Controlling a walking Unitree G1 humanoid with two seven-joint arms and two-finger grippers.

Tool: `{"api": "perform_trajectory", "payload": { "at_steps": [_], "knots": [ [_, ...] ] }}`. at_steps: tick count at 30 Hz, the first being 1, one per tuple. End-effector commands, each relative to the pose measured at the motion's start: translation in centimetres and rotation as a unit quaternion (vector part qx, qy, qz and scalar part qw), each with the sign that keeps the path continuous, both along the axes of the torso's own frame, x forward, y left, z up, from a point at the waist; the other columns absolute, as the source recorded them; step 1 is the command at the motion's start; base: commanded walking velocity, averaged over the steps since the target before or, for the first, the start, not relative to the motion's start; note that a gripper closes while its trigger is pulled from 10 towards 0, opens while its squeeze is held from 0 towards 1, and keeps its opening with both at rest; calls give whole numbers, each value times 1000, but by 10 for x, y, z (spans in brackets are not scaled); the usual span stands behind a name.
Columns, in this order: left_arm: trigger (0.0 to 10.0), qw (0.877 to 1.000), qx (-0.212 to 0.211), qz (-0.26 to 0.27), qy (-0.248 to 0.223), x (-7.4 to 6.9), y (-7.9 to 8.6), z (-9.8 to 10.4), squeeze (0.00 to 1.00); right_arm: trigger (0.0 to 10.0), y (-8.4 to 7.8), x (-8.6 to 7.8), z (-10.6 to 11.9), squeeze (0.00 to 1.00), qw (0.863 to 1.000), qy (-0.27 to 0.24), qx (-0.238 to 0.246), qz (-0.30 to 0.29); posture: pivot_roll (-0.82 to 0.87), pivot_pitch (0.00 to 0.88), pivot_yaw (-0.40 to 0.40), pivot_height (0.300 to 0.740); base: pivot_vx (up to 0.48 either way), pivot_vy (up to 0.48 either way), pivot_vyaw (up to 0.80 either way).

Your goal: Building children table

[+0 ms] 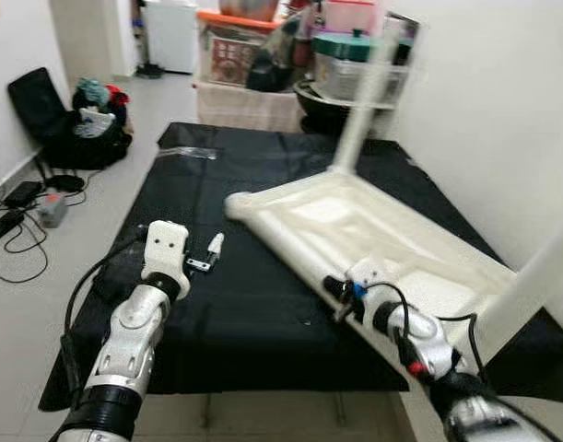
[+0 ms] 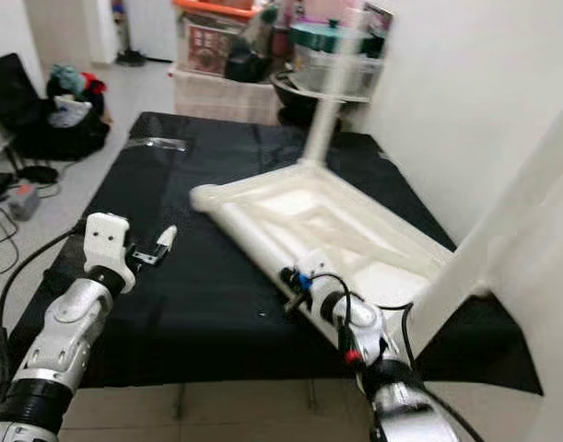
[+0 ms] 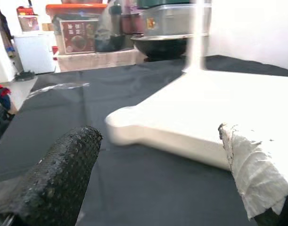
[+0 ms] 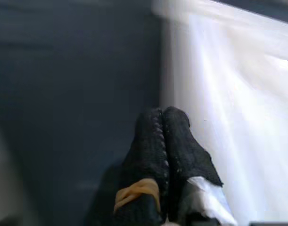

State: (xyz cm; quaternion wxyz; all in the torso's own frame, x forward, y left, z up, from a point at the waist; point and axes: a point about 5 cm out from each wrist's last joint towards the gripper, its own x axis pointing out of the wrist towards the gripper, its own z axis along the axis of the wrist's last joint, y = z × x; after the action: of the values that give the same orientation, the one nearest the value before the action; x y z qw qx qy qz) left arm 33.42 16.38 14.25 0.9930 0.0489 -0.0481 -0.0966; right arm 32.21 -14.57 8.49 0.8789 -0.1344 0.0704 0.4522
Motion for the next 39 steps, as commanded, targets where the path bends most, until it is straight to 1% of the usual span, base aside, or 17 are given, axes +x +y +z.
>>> {"api": "perform_trajectory", "payload": {
  "at_steps": [1, 2, 3, 5, 8, 16, 17, 18, 19, 20, 21, 22, 24, 25, 31, 38, 39],
  "knots": [
    [10000, 1000, 8, 0, 8, 0, 1, -3, 0, 0, 14, -7, -1, 0, 998, 6, 10, 62, 121, 0, -110, 740, 0, 0, 0],
    [10000, 1000, 8, 0, 8, 0, 1, -3, 0, 0, 14, -7, -1, 0, 998, 6, 10, 62, 121, 0, -110, 740, 0, 0, 0],
    [10000, 1000, 9, -1, 8, 0, 1, -2, 0, 0, 14, -15, -1, 0, 994, 10, 12, 104, 122, 0, -107, 740, 0, 0, 0],
    [10000, 1000, 10, -2, 8, 0, 1, -2, 0, 0, 12, -20, -1, 0, 991, 14, 12, 135, 123, 0, -105, 740, 0, 0, 0],
    [10000, 1000, 11, -3, 8, 0, 1, -1, 0, 0, 10, -22, 0, 0, 989, 13, 4, 147, 123, 0, -103, 740, 0, 0, 0],
    [10000, 1000, 15, -8, 7, 2, 0, 0, 0, 0, 4, -9, 12, 0, 993, -17, 9, 117, 122, 0, -92, 740, 0, 0, 0],
    [10000, 1000, 15, -10, 7, 2, 0, 1, 0, 5843, 3, 0, 20, 0, 996, -41, 25, 73, 122, 0, -90, 740, 0, 0, 0],
    [10000, 1000, 15, -10, 7, 2, 0, 1, 0, 5843, 3, 0, 20, 0, 996, -41, 25, 73, 122, 0, -90, 740, 0, 0, 0],
    [10000, 1000, 16, -11, 7, 2, 0, 1, 0, 10000, 1, 10, 31, 0, 996, -69, 50, 4, 118, 0, -86, 740, 0, 0, 0],
    [10000, 1000, 16, -11, 7, 2, 0, 1, 0, 10000, 1, 10, 31, 0, 996, -69, 50, 4, 118, 0, -86, 740, 0, 0, 0],
    [10000, 1000, 16, -12, 7, 2, -1, 1, 0, 10000, 0, 17, 42, 0, 992, -86, 86, -46, 116, 0, -84, 740, 0, 0, 0],
    [10000, 1000, 16, -14, 7, 2, -1, 1, 0, 10000, -2, 21, 50, 427, 986, -94, 116, -78, 116, 0, -84, 740, 0, 0, 0],
    [10000, 1000, 16, -15, 7, 2, -1, 1, 0, 10000, -4, 23, 56, 427, 980, -99, 139, -99, 116, 0, -84, 740, 0, 0, 0],
    [10000, 1000, 14, -15, 6, 2, -2, 1, 0, 10000, -7, 25, 61, 1000, 975, -100, 160, -117, 105, 0, -79, 740, 0, 0, 0],
    [10000, 1000, 11, -10, 4, 3, 1, 2, 0, 10000, -9, 26, 55, 1000, 975, -83, 153, -139, 106, 0, -84, 740, 0, 0, 0],
    [10000, 1000, 13, 5, 7, 2, 10, 0, 0, 10000, 5, 22, 46, 1000, 983, -55, 140, -105, 110, 0, -92, 740, 0, 0, 0],
    [10000, 1000, 14, 10, 8, 1, 13, -1, 0, 10000, 14, 21, 43, 1000, 987, -47, 126, -84, 128, 0, -105, 740, 0, 0, 0]
  ]
}}
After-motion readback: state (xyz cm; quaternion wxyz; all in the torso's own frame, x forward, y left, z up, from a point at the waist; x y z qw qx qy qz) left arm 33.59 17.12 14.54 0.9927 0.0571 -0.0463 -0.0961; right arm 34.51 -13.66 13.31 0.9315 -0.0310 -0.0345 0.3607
